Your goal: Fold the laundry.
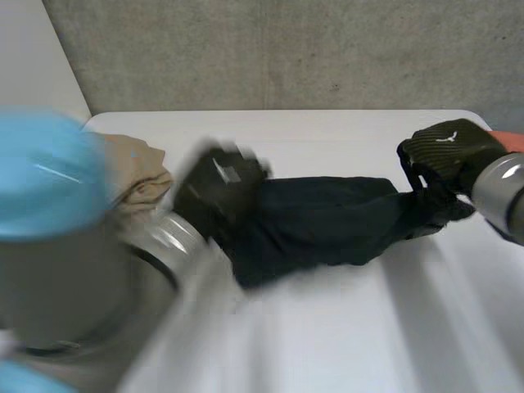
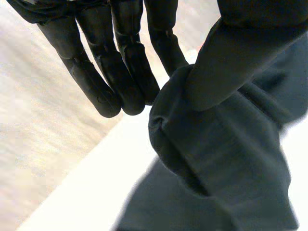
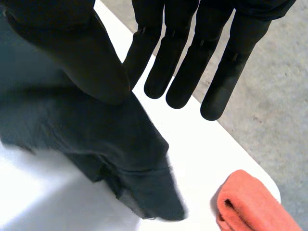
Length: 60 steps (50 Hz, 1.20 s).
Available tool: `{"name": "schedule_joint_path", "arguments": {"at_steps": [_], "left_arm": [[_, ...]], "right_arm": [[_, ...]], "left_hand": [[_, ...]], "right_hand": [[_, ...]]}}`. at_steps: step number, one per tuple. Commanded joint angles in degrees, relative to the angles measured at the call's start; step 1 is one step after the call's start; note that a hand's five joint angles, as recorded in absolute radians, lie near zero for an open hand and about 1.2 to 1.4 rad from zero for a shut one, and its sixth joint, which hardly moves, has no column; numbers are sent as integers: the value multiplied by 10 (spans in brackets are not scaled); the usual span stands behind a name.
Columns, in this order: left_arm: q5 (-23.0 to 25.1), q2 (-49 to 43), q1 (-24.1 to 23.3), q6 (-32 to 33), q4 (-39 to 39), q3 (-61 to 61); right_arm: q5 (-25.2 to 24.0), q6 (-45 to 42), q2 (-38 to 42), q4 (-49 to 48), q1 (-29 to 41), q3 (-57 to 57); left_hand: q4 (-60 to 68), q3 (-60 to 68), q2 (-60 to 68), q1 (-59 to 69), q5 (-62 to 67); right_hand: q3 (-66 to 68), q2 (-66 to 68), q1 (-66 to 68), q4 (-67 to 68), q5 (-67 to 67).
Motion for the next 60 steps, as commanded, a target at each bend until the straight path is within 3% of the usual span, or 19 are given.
{"name": "schedule_joint_path", "arguments": {"at_steps": [1, 4, 10, 15, 20, 22, 25, 26, 30, 34, 39, 49, 56, 58, 60], "left_arm": [[111, 145, 123, 21, -83, 2], [142, 119, 152, 18, -134, -7], [134, 9, 159, 21, -152, -15], [94, -115, 165, 27, -106, 41], [76, -169, 157, 28, -65, 142], [68, -183, 154, 27, -51, 195], [62, -196, 150, 19, -57, 238], [55, -199, 144, 11, -74, 254], [45, -197, 133, -3, -120, 241], [49, -190, 133, -2, -105, 209], [49, -186, 146, 3, -62, 187], [49, -191, 159, 2, -53, 184], [48, -183, 158, -2, -58, 178], [51, -179, 158, -4, -61, 173], [52, -170, 158, -6, -68, 166]], "right_arm": [[-99, -121, -61, 177, -42, -30], [-120, -155, -45, 228, -46, -19], [-113, -198, 18, 232, -25, 0], [-57, -129, 90, 101, 30, -4], [12, -65, 153, -36, 49, -51], [40, -44, 177, -73, 61, -81], [70, -33, 190, -45, 67, -111], [85, -29, 191, -16, 68, -127], [122, 8, 178, 71, 71, -138], [156, 104, 140, 119, 81, -90], [142, 192, 81, 114, 121, 31], [132, 278, 25, -13, 186, 228], [179, 326, 83, -118, 232, 254], [201, 328, 95, -141, 239, 250], [235, 325, 105, -172, 239, 237]], "left_hand": [[116, 121, 116, 151, 125], [116, 121, 116, 151, 125], [116, 121, 116, 151, 125], [116, 121, 116, 151, 125], [116, 121, 116, 151, 125], [116, 121, 116, 151, 125], [116, 121, 116, 151, 125], [116, 121, 116, 151, 125], [116, 121, 116, 151, 125], [116, 121, 116, 151, 125], [116, 121, 116, 151, 125], [116, 121, 116, 151, 125], [116, 121, 116, 151, 125], [116, 121, 116, 151, 125], [116, 121, 116, 151, 125]], "right_hand": [[120, 128, 156, 116, 131], [120, 128, 156, 116, 131], [120, 128, 156, 116, 131], [120, 128, 156, 116, 131], [120, 128, 156, 116, 131], [120, 128, 156, 116, 131], [77, 84, 113, 73, 88], [-89, -81, -52, -92, -78], [-369, -361, -332, -372, -358], [-416, -409, -380, -420, -405], [-425, -417, -389, -429, -414], [-457, -449, -421, -461, -446], [-390, -383, -354, -394, -379], [-214, -207, -178, -218, -203], [118, 126, 154, 114, 129]]}}
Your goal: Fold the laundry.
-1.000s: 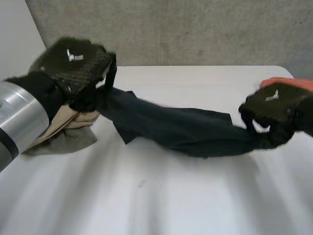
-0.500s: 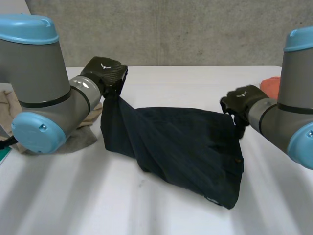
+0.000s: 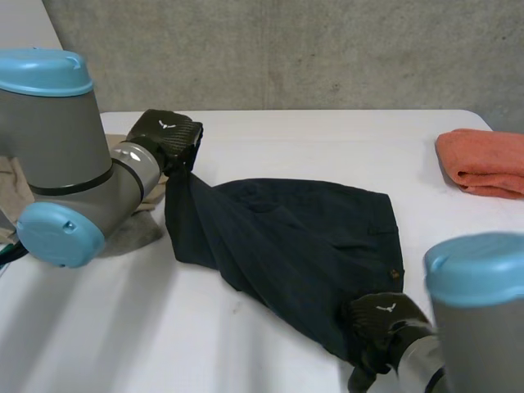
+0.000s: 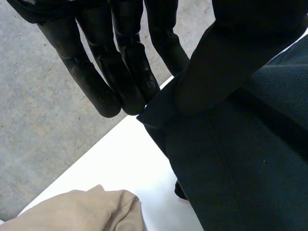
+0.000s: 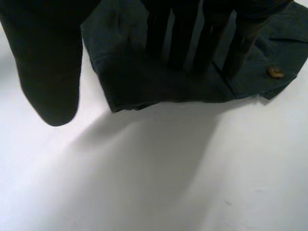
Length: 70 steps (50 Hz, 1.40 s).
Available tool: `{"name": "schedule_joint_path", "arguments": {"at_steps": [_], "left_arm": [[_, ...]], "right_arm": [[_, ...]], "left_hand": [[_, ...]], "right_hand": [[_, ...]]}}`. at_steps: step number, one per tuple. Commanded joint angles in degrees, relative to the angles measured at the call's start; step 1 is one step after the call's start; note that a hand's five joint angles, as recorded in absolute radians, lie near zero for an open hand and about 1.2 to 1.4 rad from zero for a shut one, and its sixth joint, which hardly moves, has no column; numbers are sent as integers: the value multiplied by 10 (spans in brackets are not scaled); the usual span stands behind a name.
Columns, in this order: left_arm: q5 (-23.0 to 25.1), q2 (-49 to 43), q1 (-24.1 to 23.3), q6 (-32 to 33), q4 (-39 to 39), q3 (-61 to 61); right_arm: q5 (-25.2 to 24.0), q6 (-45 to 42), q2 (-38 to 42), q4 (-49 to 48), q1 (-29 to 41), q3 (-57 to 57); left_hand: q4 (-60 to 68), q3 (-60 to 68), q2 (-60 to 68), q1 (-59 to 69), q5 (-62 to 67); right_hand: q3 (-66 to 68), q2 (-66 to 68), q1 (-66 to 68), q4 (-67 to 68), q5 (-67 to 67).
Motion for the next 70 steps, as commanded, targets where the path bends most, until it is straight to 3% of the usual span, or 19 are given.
{"name": "schedule_joint_path", "arguments": {"at_steps": [1, 6, 14, 15, 19, 25, 30, 33, 41, 44, 47, 49, 53, 61, 67, 70], "left_arm": [[2, 21, -1, -7, -16, -18], [11, 54, 2, -15, -38, -55], [57, 130, 26, -14, -74, -135], [72, 140, 28, -14, -83, -148], [95, 139, 24, -9, -102, -167], [91, 90, 14, 3, -86, -156], [64, 32, 15, 4, 7, -54], [54, 28, 18, 1, 58, 6], [1, 60, 27, -28, 254, 204], [-8, 64, 33, -35, 278, 241], [0, 62, 36, -39, 229, 249], [8, 61, 38, -42, 184, 230], [11, 64, 40, -41, 154, 152], [31, 48, 28, -34, 212, -58], [37, -21, 12, 16, 244, -185], [34, -15, 6, 25, 229, -216]], "right_arm": [[87, 11, 53, -102, 21, -23], [98, -37, 10, -99, -8, -49], [-9, -249, -69, -80, -103, -98], [-30, -304, -66, -53, -113, -116], [-36, -363, -34, 29, -119, -161], [-50, -351, 42, 104, -115, -235], [-45, -319, 139, 9, -119, -338], [-30, -307, 151, -58, -119, -396], [-11, -249, 131, -410, -126, -531], [-22, -242, 134, -487, -129, -550], [-50, -242, 155, -468, -128, -571], [-90, -237, 175, -407, -130, -569], [-112, -229, 191, -349, -134, -539], [-128, -245, 224, -312, -148, -401], [-201, -312, 279, -307, -153, -318], [-207, -350, 283, -283, -154, -298]], "left_hand": [[114, 119, 115, 148, 125], [114, 119, 115, 148, 125], [114, 119, 115, 148, 125], [114, 119, 115, 148, 125], [114, 119, 115, 148, 125], [114, 119, 115, 148, 125], [114, 119, 115, 148, 125], [114, 119, 115, 148, 125], [114, 119, 115, 148, 125], [114, 119, 115, 148, 125], [114, 119, 115, 148, 125], [114, 119, 115, 148, 125], [114, 119, 115, 148, 125], [114, 119, 115, 148, 125], [114, 119, 115, 148, 125], [114, 119, 115, 148, 125]], "right_hand": [[537, 537, 533, 536, 543], [537, 537, 533, 536, 543], [537, 537, 533, 536, 543], [537, 537, 533, 536, 543], [537, 537, 533, 536, 543], [537, 537, 533, 536, 543], [537, 537, 533, 536, 543], [537, 537, 533, 536, 543], [537, 537, 533, 536, 543], [537, 537, 533, 536, 543], [537, 537, 533, 536, 543], [537, 537, 533, 536, 543], [537, 537, 533, 536, 543], [537, 537, 533, 536, 543], [537, 537, 533, 536, 543], [537, 537, 533, 536, 543]]}}
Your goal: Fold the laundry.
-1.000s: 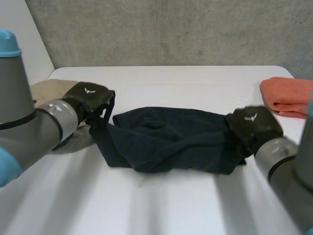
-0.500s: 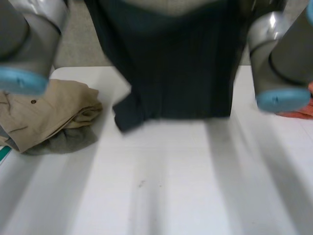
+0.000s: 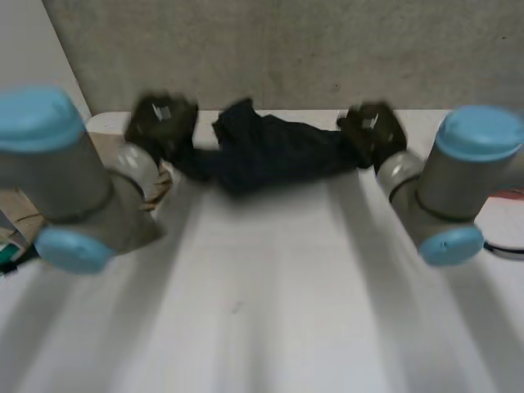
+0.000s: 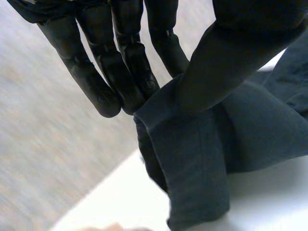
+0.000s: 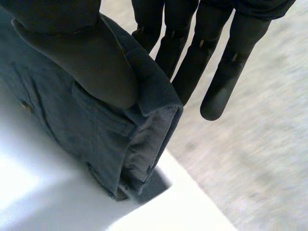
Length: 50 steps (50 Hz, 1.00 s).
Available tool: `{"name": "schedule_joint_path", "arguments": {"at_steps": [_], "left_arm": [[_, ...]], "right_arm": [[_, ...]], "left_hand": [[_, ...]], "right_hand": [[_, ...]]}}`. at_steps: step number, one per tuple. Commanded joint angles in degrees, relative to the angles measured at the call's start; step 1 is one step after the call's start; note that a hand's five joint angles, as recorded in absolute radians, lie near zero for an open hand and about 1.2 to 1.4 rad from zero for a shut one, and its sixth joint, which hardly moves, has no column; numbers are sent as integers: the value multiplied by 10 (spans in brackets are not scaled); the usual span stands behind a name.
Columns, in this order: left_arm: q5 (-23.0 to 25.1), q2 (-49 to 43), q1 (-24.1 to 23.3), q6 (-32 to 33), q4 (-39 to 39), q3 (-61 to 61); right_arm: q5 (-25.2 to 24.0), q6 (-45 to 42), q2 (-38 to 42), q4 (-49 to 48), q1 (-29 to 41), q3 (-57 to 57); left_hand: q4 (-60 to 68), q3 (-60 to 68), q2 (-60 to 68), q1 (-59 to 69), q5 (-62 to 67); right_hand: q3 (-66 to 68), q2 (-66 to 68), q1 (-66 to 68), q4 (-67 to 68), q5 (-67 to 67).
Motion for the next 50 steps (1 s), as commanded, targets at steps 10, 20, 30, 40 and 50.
{"name": "schedule_joint_path", "arguments": {"at_steps": [10, 20, 30, 40, 50], "left_arm": [[-8, 84, -5, 62, -171, -144], [39, 202, -56, 141, -432, -238], [43, 238, -76, 152, -479, -229], [35, 109, -68, 156, -378, -57], [-71, -87, -72, 150, -304, 228]], "right_arm": [[-37, -112, -109, 236, -13, 131], [-49, -253, -215, 594, -46, 148], [-82, -362, -220, 661, -94, 187], [-84, -170, -197, 495, -112, 151], [1, -74, -158, 311, -95, 138]], "left_hand": [[114, 118, 113, 148, 125], [114, 118, 113, 148, 125], [114, 118, 113, 148, 125], [114, 118, 113, 148, 125], [114, 118, 113, 148, 125]], "right_hand": [[119, 129, 165, 116, 118], [119, 129, 165, 116, 118], [119, 129, 165, 116, 118], [119, 129, 165, 116, 118], [119, 129, 165, 116, 118]]}}
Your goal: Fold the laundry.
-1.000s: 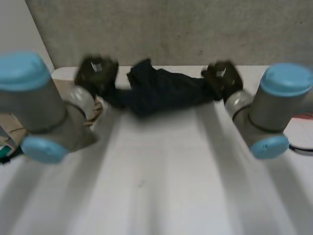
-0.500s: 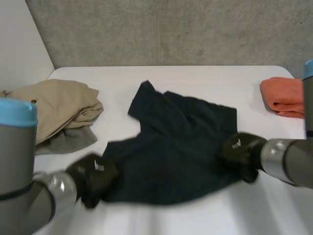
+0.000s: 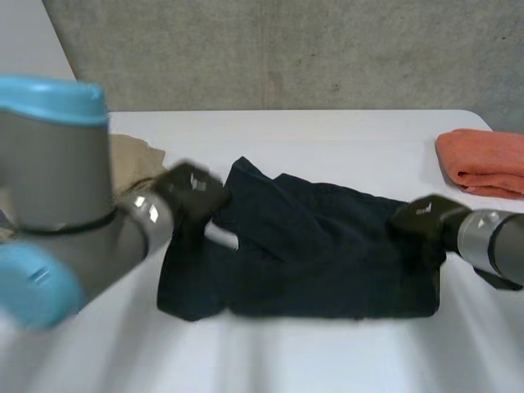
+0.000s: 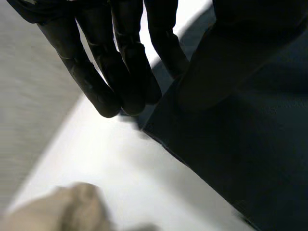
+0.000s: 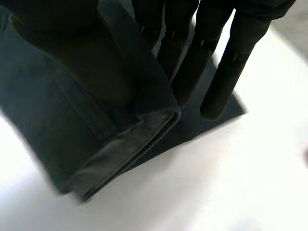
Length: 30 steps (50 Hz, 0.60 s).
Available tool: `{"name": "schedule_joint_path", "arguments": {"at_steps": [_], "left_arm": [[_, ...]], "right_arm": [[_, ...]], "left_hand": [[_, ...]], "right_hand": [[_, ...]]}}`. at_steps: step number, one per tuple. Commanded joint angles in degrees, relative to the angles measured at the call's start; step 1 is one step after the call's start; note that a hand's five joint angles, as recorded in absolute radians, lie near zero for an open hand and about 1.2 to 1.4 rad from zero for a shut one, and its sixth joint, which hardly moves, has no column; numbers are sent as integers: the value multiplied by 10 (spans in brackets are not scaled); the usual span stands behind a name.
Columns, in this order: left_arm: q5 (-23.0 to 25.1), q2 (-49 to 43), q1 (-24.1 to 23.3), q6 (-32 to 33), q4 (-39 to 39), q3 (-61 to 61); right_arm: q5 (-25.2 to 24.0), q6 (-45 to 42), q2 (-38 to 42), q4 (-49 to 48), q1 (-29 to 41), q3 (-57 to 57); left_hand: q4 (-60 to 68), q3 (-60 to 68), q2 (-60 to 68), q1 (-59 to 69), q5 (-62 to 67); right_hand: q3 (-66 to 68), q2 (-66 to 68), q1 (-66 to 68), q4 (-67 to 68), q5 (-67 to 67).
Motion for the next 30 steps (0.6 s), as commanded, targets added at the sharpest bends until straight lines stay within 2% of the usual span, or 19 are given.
{"name": "schedule_joint_path", "arguments": {"at_steps": [1, 6, 12, 17, 21, 25, 30], "left_arm": [[-67, -127, -4, -3, 4, 188], [-58, -189, -17, -2, -32, 277], [-66, -206, -25, 1, -54, 293], [-69, -235, -27, 17, 20, 337], [-87, -284, -20, 39, 87, 391], [-94, -328, -20, 46, 111, 435], [-92, -372, -21, 40, 124, 486]], "right_arm": [[62, 28, 30, -109, 18, -8], [75, 16, 50, -144, 30, -17], [76, 15, 57, -165, 33, -14], [85, 15, 75, -230, 35, -31], [129, 10, 121, -300, 40, -60], [164, -4, 155, -348, 47, -80], [182, -24, 196, -407, 51, -101]], "left_hand": [[113, 118, 113, 148, 125], [113, 118, 113, 148, 125], [113, 118, 113, 148, 125], [113, 118, 113, 148, 125], [113, 118, 113, 148, 125], [113, 118, 113, 148, 125], [113, 118, 113, 148, 125]], "right_hand": [[118, 129, 165, 116, 118], [118, 129, 165, 116, 118], [118, 129, 165, 116, 118], [118, 129, 165, 116, 118], [118, 129, 165, 116, 118], [118, 129, 165, 116, 118], [118, 129, 165, 116, 118]]}}
